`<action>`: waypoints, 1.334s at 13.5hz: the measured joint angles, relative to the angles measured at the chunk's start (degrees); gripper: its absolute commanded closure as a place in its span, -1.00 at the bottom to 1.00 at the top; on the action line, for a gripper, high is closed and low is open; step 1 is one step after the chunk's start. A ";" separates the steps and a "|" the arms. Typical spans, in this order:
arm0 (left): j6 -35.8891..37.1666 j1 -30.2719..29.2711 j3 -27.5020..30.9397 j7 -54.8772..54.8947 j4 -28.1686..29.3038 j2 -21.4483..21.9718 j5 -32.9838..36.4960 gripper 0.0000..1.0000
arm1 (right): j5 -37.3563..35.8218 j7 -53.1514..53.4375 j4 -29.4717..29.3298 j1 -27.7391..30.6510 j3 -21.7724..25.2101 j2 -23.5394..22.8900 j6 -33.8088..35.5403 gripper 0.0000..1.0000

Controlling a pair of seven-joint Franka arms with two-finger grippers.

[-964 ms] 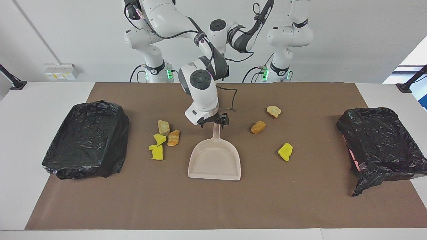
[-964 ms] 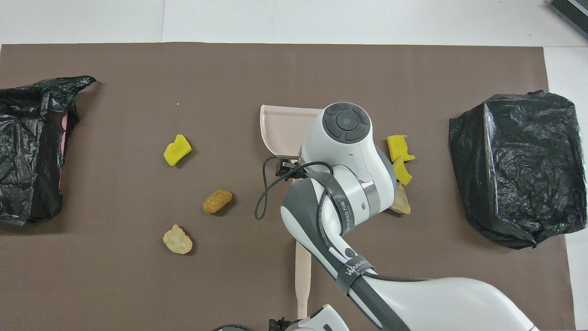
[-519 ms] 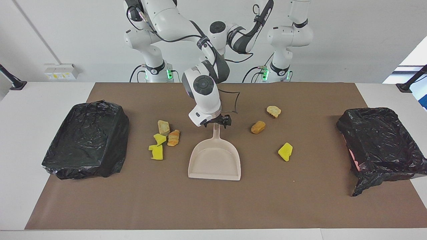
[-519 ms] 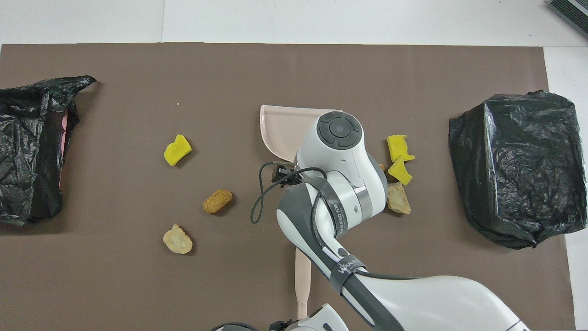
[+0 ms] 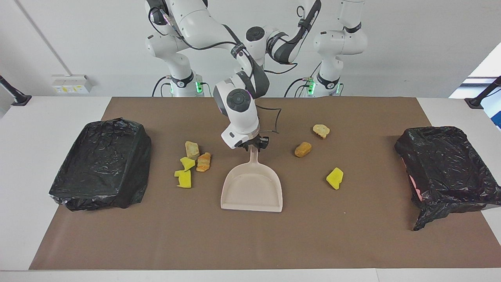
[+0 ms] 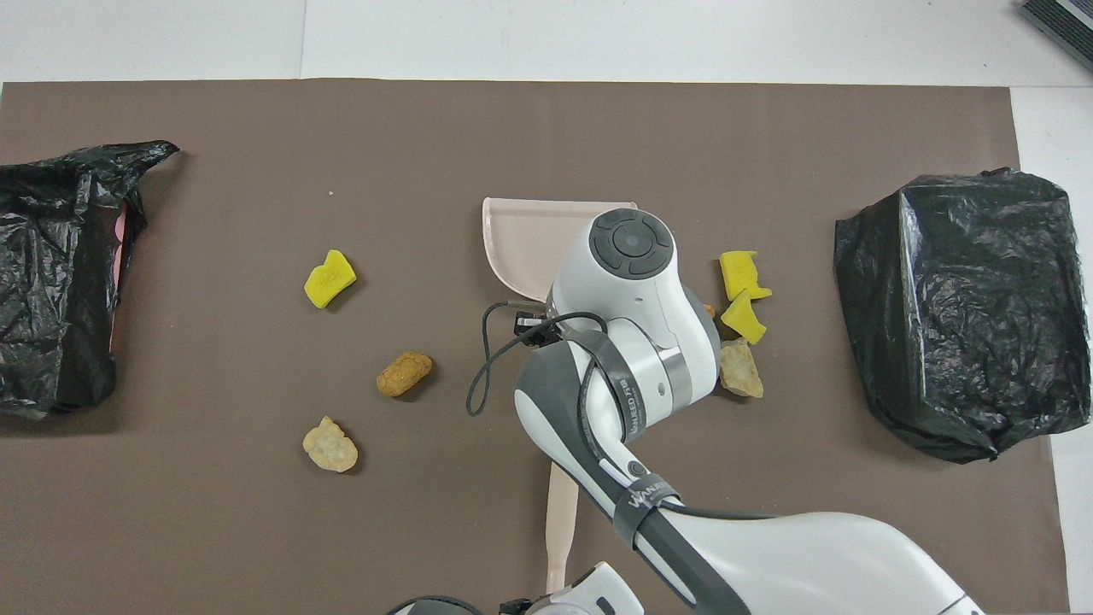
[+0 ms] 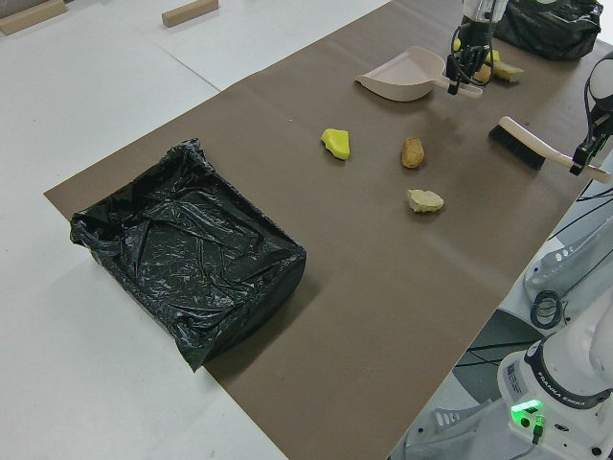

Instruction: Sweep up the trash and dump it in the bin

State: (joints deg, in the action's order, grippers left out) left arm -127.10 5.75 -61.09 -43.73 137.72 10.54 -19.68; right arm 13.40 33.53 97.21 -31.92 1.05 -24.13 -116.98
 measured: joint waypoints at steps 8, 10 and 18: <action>15.88 0.05 13.09 1.48 -2.02 6.93 0.26 1.00 | 0.02 -12.89 -0.02 0.02 0.30 0.10 -0.12 1.00; 18.04 0.04 17.78 2.02 -2.05 9.04 0.92 1.00 | -0.17 -19.74 -0.54 0.15 0.77 0.39 -0.19 1.00; 27.15 -1.23 28.26 -3.78 1.32 14.38 7.43 1.00 | -5.39 -51.23 -1.03 6.02 1.27 5.56 7.36 1.00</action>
State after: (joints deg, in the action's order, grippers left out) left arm -99.95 4.52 -32.83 -47.51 139.04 24.92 -12.24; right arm 8.01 -17.70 96.18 -25.90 2.32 -18.57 -109.62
